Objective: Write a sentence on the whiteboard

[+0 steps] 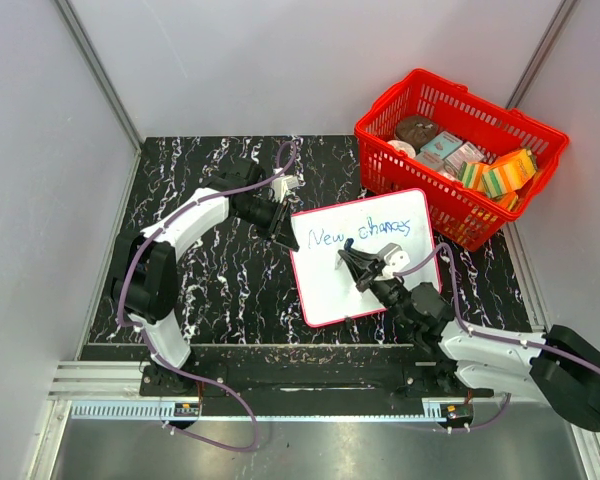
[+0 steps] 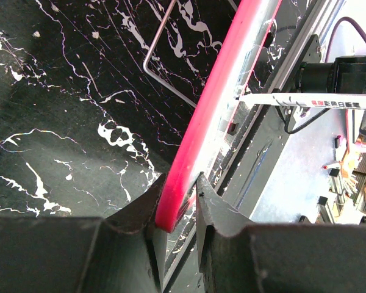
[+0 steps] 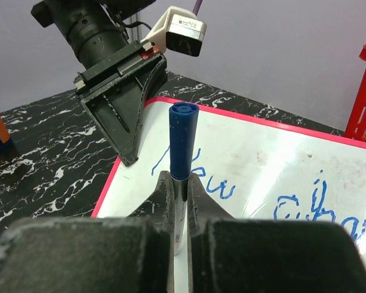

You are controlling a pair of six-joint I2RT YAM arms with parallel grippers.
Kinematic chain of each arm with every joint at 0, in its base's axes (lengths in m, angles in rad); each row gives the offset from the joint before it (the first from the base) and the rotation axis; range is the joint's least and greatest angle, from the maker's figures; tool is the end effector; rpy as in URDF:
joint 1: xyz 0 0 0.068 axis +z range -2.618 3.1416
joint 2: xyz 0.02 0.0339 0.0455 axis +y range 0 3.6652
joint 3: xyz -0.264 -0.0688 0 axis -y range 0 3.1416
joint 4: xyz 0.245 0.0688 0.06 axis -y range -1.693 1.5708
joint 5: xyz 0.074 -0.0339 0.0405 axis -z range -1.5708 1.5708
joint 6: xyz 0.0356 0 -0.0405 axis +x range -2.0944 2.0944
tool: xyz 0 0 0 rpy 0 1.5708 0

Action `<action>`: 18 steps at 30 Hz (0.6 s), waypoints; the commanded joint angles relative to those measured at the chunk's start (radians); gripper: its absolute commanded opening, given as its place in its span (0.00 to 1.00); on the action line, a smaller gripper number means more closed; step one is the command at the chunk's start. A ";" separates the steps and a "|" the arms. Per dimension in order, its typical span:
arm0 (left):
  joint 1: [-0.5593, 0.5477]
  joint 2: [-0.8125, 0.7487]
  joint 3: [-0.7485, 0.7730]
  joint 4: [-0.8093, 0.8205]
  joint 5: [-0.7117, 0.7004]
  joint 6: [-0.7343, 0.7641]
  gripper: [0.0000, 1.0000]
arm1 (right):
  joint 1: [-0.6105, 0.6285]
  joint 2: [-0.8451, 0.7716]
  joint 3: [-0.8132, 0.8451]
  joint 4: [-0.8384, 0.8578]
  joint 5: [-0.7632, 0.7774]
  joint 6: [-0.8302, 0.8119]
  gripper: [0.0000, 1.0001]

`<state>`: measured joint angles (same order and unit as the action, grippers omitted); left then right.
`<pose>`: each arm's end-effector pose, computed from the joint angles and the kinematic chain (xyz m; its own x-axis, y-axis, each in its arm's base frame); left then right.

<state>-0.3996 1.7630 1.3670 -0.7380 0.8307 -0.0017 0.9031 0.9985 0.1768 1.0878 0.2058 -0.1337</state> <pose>0.3224 -0.1647 0.2447 -0.8357 0.3517 -0.4219 0.5487 0.5003 -0.6698 0.1251 0.1469 0.2255 0.2476 0.1032 -0.9634 -0.6191 0.7817 -0.0754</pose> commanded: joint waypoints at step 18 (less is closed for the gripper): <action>-0.008 0.013 0.009 0.031 -0.151 0.080 0.00 | 0.007 0.061 0.072 0.006 -0.043 0.037 0.00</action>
<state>-0.3992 1.7630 1.3670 -0.7380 0.8310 -0.0017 0.9035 1.0481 0.2039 1.1004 0.1833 -0.1150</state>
